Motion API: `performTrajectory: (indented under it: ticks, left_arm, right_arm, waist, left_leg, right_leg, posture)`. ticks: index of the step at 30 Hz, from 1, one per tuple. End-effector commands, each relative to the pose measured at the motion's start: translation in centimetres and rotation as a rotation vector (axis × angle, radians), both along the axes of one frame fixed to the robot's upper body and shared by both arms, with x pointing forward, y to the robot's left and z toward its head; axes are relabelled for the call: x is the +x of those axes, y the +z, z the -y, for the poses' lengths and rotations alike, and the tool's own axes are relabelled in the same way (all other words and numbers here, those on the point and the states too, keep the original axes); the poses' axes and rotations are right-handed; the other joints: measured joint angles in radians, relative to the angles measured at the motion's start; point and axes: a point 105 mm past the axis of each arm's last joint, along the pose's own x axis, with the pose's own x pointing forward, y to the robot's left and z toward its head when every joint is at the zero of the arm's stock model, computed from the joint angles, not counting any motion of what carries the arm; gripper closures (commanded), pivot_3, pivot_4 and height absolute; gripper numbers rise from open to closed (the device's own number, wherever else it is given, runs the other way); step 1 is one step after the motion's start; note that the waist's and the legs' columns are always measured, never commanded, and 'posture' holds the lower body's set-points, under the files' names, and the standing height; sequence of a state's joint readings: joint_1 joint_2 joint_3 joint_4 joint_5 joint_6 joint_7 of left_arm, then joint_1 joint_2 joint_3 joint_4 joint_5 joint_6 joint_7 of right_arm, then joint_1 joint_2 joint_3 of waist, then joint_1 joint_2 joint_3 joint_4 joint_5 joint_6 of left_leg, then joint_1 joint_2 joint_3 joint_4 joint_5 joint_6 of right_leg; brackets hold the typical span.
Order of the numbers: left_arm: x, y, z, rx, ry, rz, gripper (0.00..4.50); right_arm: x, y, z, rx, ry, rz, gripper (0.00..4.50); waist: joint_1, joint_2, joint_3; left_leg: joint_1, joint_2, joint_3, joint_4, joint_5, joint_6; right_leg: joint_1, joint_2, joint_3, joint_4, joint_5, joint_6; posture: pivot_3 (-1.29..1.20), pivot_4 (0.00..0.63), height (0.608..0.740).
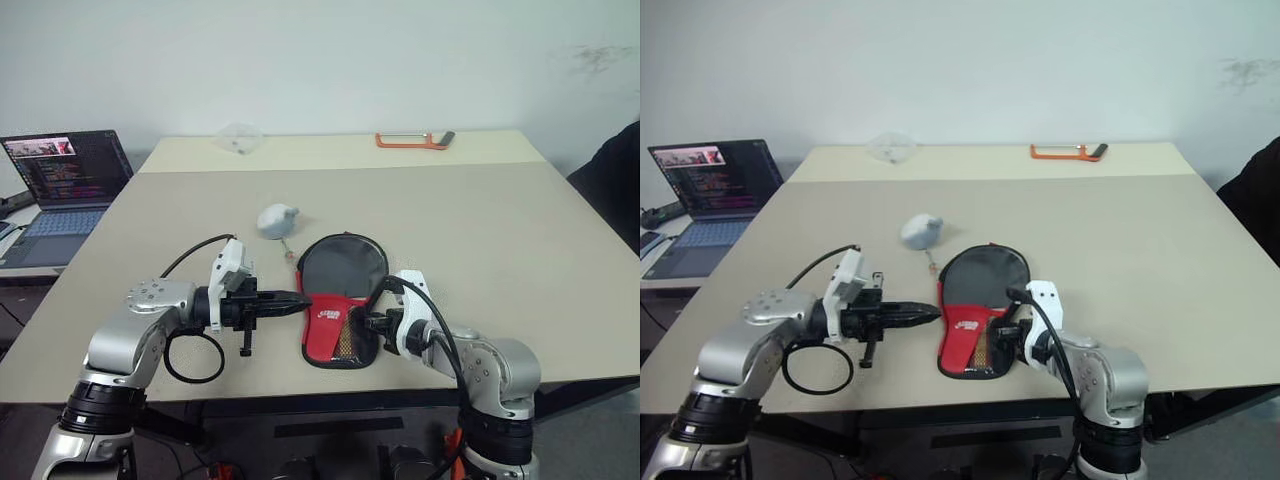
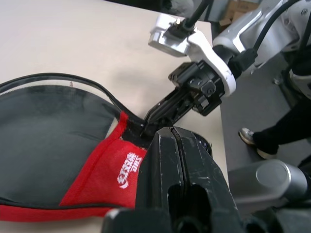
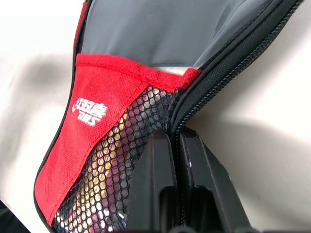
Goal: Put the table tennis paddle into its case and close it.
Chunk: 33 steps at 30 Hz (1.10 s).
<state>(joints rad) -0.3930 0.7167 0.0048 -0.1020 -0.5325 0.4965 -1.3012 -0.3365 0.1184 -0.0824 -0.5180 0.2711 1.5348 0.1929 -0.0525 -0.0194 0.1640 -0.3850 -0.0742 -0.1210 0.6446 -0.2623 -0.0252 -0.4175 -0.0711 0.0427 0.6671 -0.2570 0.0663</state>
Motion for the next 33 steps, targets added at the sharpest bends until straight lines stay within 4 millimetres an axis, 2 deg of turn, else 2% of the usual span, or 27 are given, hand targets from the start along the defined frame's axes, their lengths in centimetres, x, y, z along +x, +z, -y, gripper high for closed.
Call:
performTrajectory:
  ticks: [1, 13, 21, 29, 33]
  left_arm:
    - [0.2, 0.8, 0.0, 0.002, -0.022, 0.025, 4.50]
    - [0.4, 0.7, 0.2, 0.013, -0.045, 0.023, 4.50]
    - [0.5, 0.7, 0.0, 0.025, -0.056, 0.021, 4.50]
    - [0.7, 0.7, 0.2, 0.025, -0.053, 0.031, 4.50]
    - [0.5, 0.6, 0.1, 0.021, -0.040, 0.036, 4.50]
  right_arm:
    - [-1.6, -0.4, -0.3, 0.037, 0.000, -0.035, 4.46]
    - [-3.3, -0.8, -1.5, 0.084, 0.008, -0.075, 4.46]
    - [-4.1, -1.3, -1.3, 0.083, 0.015, -0.089, 4.46]
    - [-3.5, -1.1, -0.9, 0.057, 0.018, -0.078, 4.46]
    - [-3.1, -0.7, -0.3, 0.049, 0.012, -0.054, 3.46]
  waist:
    - [0.002, 0.000, 0.000]
    - [0.003, 0.000, 0.000]
    - [0.004, 0.000, 0.000]
    - [0.004, 0.000, 0.000]
    - [0.004, 0.000, 0.000]
  left_leg:
    - [0.000, 0.000, -0.001, 0.000, 0.000, 0.000]
    - [0.000, 0.000, -0.002, -0.001, 0.000, 0.000]
    - [0.000, 0.000, -0.002, -0.001, 0.000, 0.000]
    - [0.000, 0.000, -0.002, -0.001, 0.000, 0.000]
    - [0.001, 0.000, -0.002, -0.001, 0.000, 0.000]
  right_leg:
    - [0.002, 0.000, -0.001, -0.002, 0.000, 0.000]
    - [0.003, 0.000, -0.002, -0.005, 0.000, 0.001]
    - [0.004, 0.000, -0.002, -0.006, -0.001, 0.001]
    - [0.004, 0.000, -0.002, -0.006, -0.001, 0.001]
    - [0.004, 0.000, -0.002, -0.006, -0.001, 0.001]
  posture:
    - [0.00, 0.150, 0.740]
    - [0.00, 0.150, 0.740]
    - [0.00, 0.150, 0.740]
    - [0.00, 0.150, 0.740]
    - [0.00, 0.150, 0.740]
